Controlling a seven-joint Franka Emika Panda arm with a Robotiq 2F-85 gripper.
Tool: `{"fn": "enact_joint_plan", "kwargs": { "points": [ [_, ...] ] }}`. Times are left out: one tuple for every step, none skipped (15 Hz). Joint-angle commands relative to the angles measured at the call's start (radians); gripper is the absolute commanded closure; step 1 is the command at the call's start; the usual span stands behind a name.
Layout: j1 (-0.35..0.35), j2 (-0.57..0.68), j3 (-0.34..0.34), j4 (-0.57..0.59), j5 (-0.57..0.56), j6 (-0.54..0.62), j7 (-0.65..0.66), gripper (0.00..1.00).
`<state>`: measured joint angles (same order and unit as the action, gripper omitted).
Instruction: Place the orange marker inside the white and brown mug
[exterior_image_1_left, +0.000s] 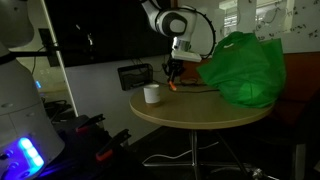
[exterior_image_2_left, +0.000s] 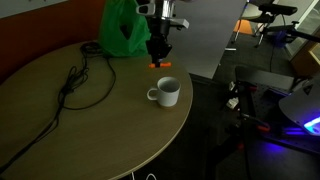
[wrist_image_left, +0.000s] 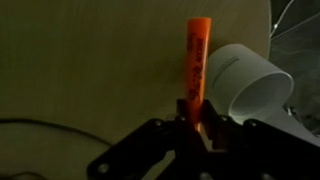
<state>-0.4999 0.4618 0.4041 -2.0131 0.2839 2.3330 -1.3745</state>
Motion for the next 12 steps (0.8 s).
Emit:
{"fn": "enact_joint_plan", "kwargs": {
  "points": [
    [0.042,-0.1,-0.053,-0.061,0.178,-0.059,-0.155,0.95],
    [0.051,-0.124,-0.064,-0.079,0.243,-0.062,-0.197,0.95],
    [0.065,-0.141,-0.076,-0.091,0.298,-0.074,-0.236,0.95],
    [0.083,-0.159,-0.091,-0.108,0.351,-0.073,-0.277,0.95],
    [0.106,-0.172,-0.105,-0.12,0.397,-0.079,-0.308,0.95],
    [0.127,-0.185,-0.121,-0.134,0.431,-0.088,-0.348,0.95],
    [0.149,-0.192,-0.137,-0.145,0.455,-0.098,-0.377,0.95],
    [0.175,-0.204,-0.154,-0.16,0.474,-0.104,-0.401,0.95],
    [0.198,-0.212,-0.169,-0.175,0.495,-0.105,-0.429,0.95],
    [0.226,-0.216,-0.181,-0.188,0.507,-0.094,-0.446,0.95],
    [0.235,-0.235,-0.201,-0.196,0.515,-0.121,-0.467,0.95],
    [0.251,-0.247,-0.213,-0.21,0.529,-0.115,-0.491,0.95]
  ]
}}
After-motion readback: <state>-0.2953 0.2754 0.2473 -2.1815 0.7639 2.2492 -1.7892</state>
